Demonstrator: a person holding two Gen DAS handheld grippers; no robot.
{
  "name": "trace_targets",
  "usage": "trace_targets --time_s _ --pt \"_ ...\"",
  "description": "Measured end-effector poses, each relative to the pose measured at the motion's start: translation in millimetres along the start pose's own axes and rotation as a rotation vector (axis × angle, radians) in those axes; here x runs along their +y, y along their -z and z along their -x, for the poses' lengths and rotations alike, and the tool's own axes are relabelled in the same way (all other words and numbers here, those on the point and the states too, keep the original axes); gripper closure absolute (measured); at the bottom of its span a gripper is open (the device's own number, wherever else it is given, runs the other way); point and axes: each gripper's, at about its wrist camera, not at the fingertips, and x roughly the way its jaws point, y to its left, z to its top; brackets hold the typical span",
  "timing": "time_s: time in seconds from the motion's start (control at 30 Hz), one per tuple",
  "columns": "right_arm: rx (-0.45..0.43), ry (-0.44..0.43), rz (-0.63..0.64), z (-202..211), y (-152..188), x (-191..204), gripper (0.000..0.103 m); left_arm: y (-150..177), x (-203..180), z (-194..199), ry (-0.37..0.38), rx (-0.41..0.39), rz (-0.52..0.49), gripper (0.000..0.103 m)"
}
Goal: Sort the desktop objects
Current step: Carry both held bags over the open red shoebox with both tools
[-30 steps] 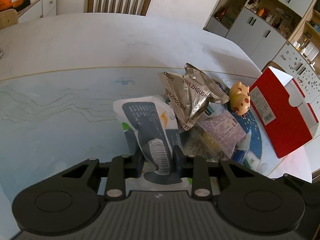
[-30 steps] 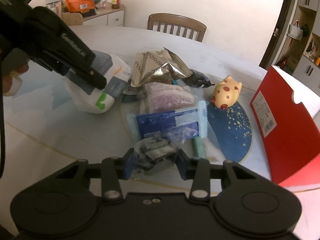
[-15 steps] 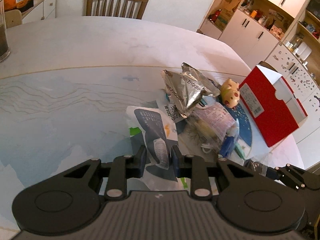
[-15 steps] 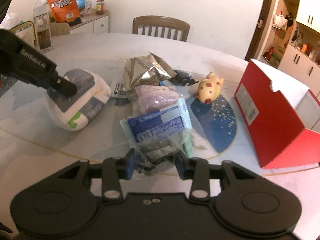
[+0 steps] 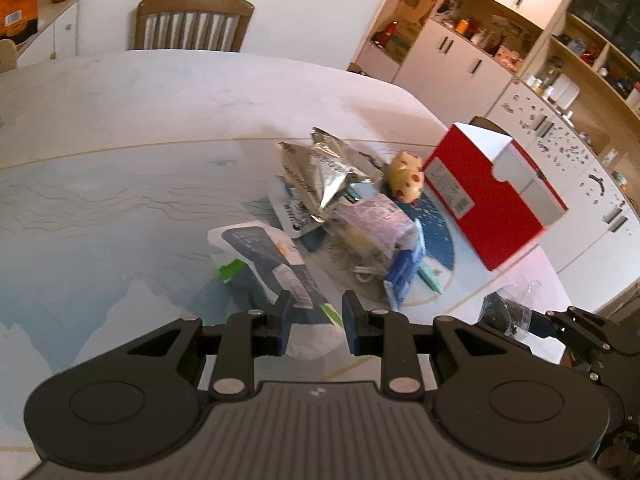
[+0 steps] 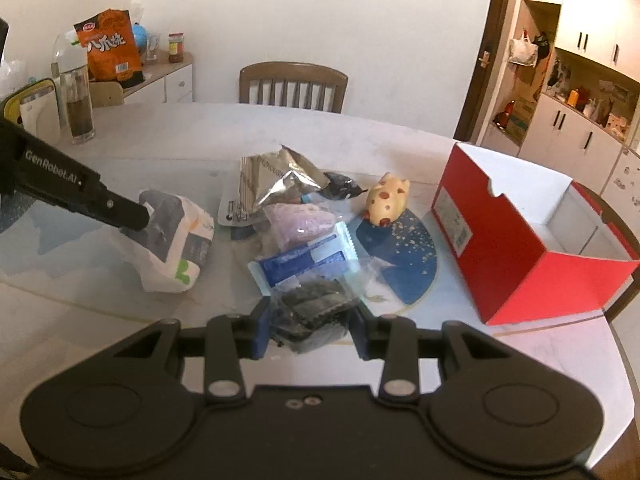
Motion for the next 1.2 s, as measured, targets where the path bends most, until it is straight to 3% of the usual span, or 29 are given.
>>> trace_targets --time_s 0.17,0.43,0.5,0.57,0.6,0.63,0.9,1.0,1.2 --pt "-0.014 0.029 -0.014 11 0 2 0.064 4 -6 7 0.022 -0.005 -0.029 0.078" --pt "-0.017 0.022 -0.015 14 -1 0 0.064 -1 3 -6 -0.071 0.015 0.009 0.077" --pt "-0.016 0.013 -0.004 11 -3 -4 0.064 -4 7 -10 -0.059 0.014 0.031 0.077" --pt "-0.016 0.000 0.001 9 -5 -8 0.064 -8 8 -17 -0.052 0.023 0.063 0.064" --pt "-0.014 -0.006 0.005 7 -6 -12 0.064 -9 8 -22 -0.056 0.028 0.079 0.040" --pt "-0.012 -0.010 0.009 6 -6 -16 0.064 -9 8 -26 -0.064 0.026 0.095 0.031" --pt "0.004 -0.049 0.036 -1 -4 -52 0.064 -11 6 -67 -0.214 0.077 0.169 0.035" --pt "0.008 -0.055 0.040 -3 -4 -65 0.064 -10 8 -77 -0.245 0.095 0.212 0.054" --pt "0.005 -0.070 0.033 -3 -8 -90 0.064 -13 5 -75 -0.239 0.075 0.246 0.077"
